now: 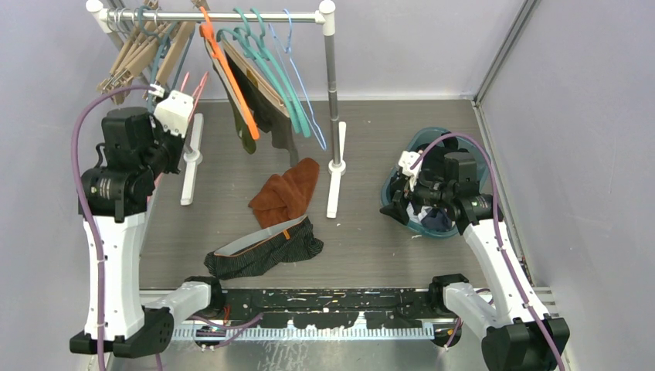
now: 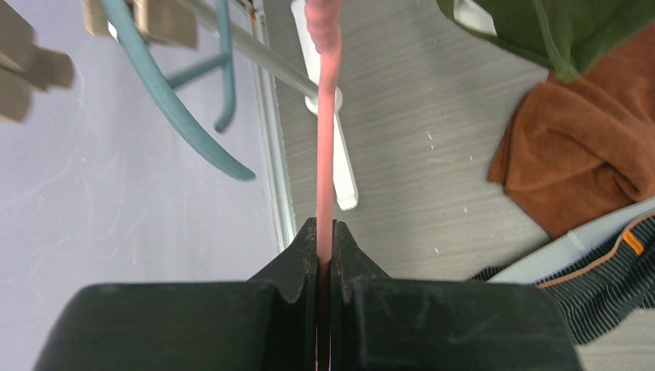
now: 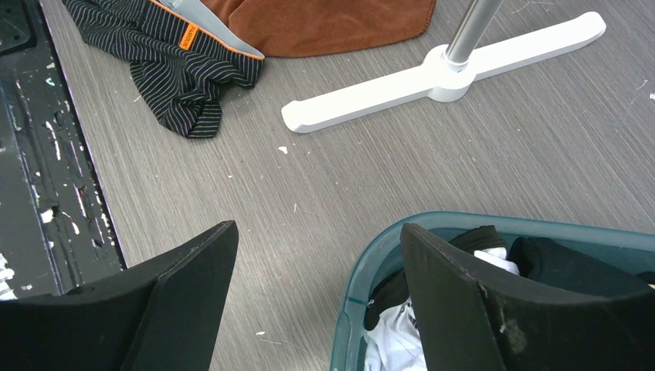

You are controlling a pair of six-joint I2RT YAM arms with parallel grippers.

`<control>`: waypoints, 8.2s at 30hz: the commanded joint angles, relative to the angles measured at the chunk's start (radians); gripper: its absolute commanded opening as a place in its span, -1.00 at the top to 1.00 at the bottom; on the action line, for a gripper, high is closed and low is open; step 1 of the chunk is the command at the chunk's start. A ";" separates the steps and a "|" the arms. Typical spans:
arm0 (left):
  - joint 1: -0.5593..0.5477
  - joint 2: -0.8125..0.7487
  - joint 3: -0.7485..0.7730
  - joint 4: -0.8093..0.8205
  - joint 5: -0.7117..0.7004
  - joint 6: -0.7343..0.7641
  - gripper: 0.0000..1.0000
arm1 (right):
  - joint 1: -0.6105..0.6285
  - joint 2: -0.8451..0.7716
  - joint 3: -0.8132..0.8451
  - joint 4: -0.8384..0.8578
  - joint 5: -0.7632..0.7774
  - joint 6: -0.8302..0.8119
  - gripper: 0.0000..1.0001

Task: Remove the underwear clipped to the hanger
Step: Place the hanger at the clothesline, then pick up the underwear from the center of the board, then place the underwear in the bin.

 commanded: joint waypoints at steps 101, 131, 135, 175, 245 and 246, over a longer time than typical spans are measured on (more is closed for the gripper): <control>0.131 -0.192 -0.424 -0.158 0.652 0.284 -0.65 | 0.110 0.052 -0.012 0.048 0.132 -0.028 -0.67; -0.355 0.188 -0.978 0.349 0.278 0.346 -0.73 | 0.114 0.079 -0.016 0.048 0.157 -0.028 -0.68; -0.369 0.204 -1.005 0.376 0.281 0.334 -0.67 | 0.114 0.077 -0.018 0.050 0.158 -0.029 -0.68; -0.398 -0.016 -0.485 0.112 0.750 0.195 1.00 | 0.388 0.171 0.267 0.079 -0.022 -0.006 -0.73; -0.096 -0.251 -0.211 0.260 0.762 -0.190 -0.96 | 0.017 0.208 -0.022 0.067 0.745 0.170 0.98; -0.093 -0.252 -0.207 0.257 0.761 -0.189 -0.96 | 0.017 0.232 -0.019 0.047 0.732 0.167 0.99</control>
